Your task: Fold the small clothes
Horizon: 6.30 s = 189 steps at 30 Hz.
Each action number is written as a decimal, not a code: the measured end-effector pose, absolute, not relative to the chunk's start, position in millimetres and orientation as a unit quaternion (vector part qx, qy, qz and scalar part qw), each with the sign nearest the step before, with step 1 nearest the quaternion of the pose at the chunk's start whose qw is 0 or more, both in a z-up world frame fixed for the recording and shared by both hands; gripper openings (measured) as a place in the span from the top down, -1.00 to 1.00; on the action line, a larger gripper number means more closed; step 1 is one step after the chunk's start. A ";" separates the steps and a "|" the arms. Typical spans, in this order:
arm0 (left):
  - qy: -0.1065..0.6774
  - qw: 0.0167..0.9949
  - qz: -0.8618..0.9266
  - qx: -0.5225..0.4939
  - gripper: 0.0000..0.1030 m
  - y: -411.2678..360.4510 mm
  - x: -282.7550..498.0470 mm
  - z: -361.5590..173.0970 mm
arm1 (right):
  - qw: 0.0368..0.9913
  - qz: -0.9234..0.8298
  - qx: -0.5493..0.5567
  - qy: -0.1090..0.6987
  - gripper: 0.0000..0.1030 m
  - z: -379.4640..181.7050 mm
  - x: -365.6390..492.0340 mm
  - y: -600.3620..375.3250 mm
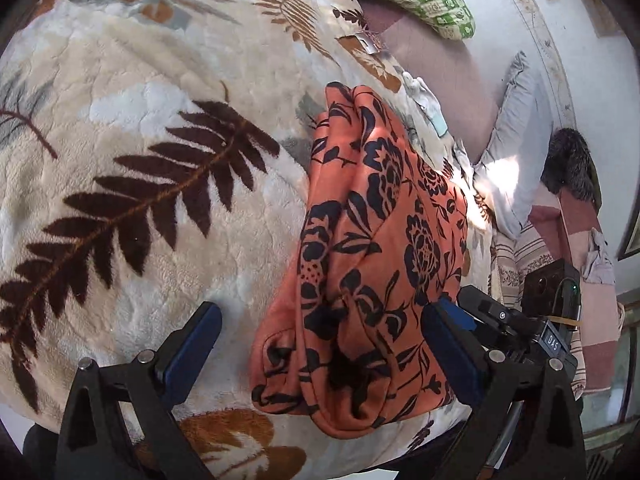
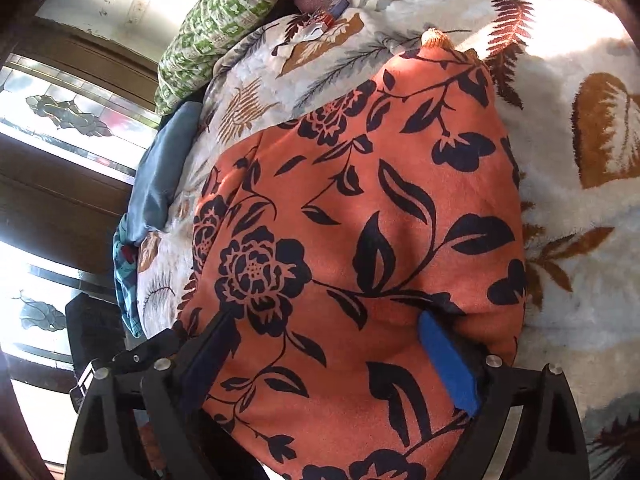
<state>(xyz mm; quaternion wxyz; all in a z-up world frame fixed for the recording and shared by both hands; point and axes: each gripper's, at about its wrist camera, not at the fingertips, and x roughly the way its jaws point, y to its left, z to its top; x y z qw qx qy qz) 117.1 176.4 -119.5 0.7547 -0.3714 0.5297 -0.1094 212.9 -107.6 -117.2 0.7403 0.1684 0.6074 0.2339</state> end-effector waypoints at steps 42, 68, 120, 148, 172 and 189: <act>0.481 0.868 -0.060 -0.108 0.51 100.9 192.9 -72.3 | 0.731 0.273 0.187 0.597 -0.85 -117.3 210.1 -127.4; 0.538 0.828 -0.004 -0.158 -0.62 117.0 116.7 -98.8 | 0.742 0.283 0.267 0.546 -0.91 -96.0 158.0 -169.0; 0.404 0.898 -0.146 -0.094 0.46 31.0 169.4 24.6 | 0.816 0.238 0.200 0.488 0.27 10.8 206.3 -238.0; 0.515 0.852 -0.060 -0.069 -0.49 26.9 135.1 -88.0 | 0.775 0.174 0.255 0.551 -0.63 -89.6 142.4 -262.1; 0.442 0.895 -0.056 0.009 -0.69 -17.1 53.7 -3.6 | 0.864 0.028 0.032 0.501 -0.67 -22.8 51.1 -256.9; 0.496 0.862 -0.046 -0.091 -0.69 30.0 111.2 -49.5 | 0.817 0.048 0.198 0.539 -0.67 -58.9 152.0 -309.7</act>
